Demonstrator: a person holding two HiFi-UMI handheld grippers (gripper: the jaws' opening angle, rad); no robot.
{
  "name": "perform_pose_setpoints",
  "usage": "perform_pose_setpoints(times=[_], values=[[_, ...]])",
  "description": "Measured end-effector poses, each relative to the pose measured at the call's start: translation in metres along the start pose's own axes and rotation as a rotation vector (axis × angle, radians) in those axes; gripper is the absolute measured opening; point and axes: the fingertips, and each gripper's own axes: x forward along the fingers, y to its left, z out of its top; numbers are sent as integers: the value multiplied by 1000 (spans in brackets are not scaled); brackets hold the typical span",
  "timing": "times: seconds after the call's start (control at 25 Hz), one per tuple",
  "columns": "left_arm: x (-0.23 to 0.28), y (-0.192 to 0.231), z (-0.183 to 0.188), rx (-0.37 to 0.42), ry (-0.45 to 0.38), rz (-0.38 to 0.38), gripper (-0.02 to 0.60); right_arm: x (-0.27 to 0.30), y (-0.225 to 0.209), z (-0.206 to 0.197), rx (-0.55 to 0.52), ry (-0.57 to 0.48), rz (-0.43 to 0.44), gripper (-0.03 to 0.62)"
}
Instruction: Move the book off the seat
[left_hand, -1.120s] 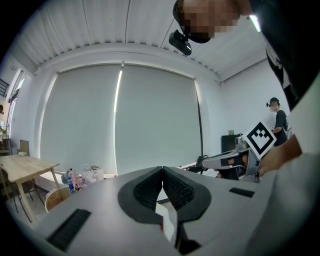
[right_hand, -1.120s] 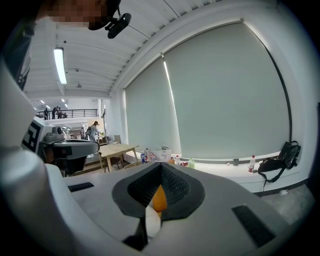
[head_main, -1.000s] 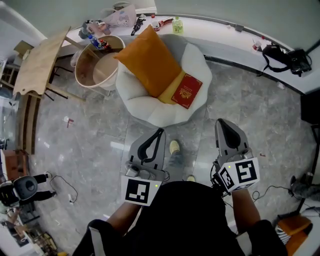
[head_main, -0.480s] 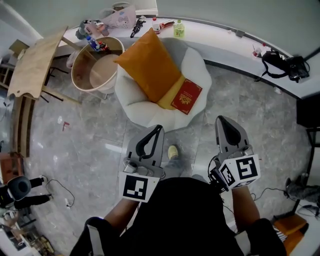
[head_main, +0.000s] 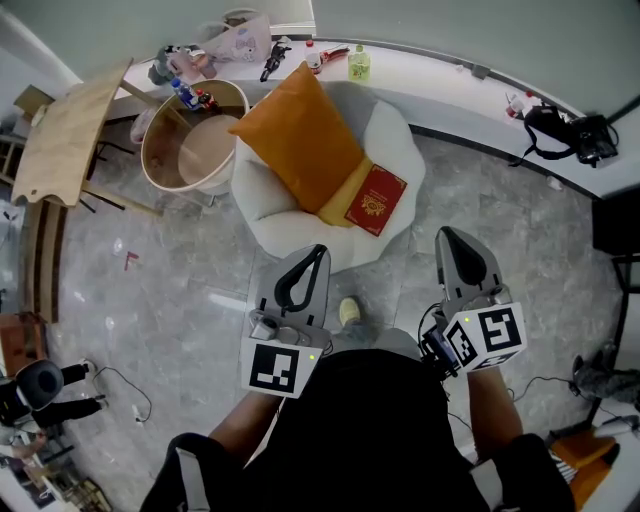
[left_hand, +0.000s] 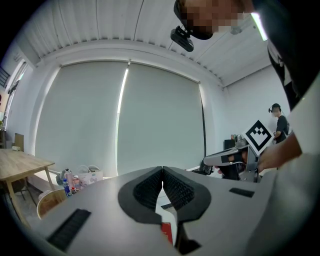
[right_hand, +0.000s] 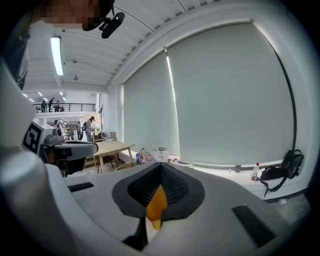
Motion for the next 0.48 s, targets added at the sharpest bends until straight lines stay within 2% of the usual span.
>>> perform_pose_setpoints(times=[0.48], values=[[11,10,6,23,-25,-29,14,8,-7,11,-14,-27,-37,11]])
